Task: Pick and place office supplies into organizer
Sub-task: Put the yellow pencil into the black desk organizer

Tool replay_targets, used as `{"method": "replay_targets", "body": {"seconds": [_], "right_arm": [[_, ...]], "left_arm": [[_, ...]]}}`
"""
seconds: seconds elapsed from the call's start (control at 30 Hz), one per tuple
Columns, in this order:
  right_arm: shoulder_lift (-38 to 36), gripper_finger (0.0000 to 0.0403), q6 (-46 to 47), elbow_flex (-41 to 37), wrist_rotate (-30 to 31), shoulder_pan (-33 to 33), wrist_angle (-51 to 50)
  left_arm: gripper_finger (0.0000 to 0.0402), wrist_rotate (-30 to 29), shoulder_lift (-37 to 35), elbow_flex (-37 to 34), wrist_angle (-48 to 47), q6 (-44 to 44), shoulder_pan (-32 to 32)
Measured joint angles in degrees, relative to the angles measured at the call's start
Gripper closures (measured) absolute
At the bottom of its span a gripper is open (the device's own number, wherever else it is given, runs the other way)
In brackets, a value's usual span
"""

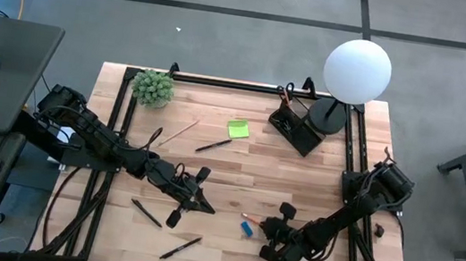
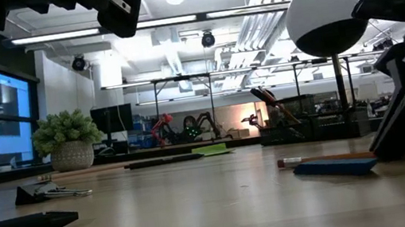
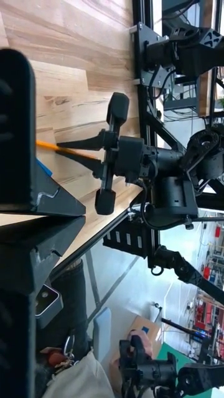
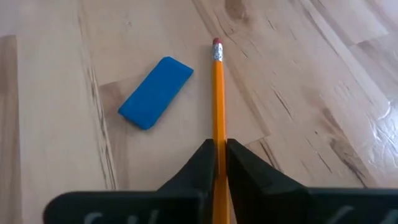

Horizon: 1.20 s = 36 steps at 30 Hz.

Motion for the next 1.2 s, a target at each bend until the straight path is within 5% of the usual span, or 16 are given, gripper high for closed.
{"method": "replay_targets", "body": {"seconds": [0.33, 0.8, 1.0, 1.2], "right_arm": [[-6.56, 0.039, 0.25, -0.17, 9.65, 2.28, -3.29], [-20.81, 0.0401, -7.75, -0.08, 34.45, 12.98, -3.01], [-19.49, 0.0402, -5.95, -0.06, 32.72, 11.23, -4.51], [-15.97, 0.0397, 1.18, -0.06, 18.97, 5.45, -6.92]], "left_arm": [[0.0401, -3.2, 0.0, 0.0, -0.35, 2.65, 0.02], [0.0401, -6.05, 4.92, -0.02, 9.93, 3.06, 0.04], [0.0401, -6.06, 7.37, 0.07, 12.91, 2.62, 1.13], [0.0401, -6.03, 7.41, 0.04, 11.52, 1.11, 2.08]]}}
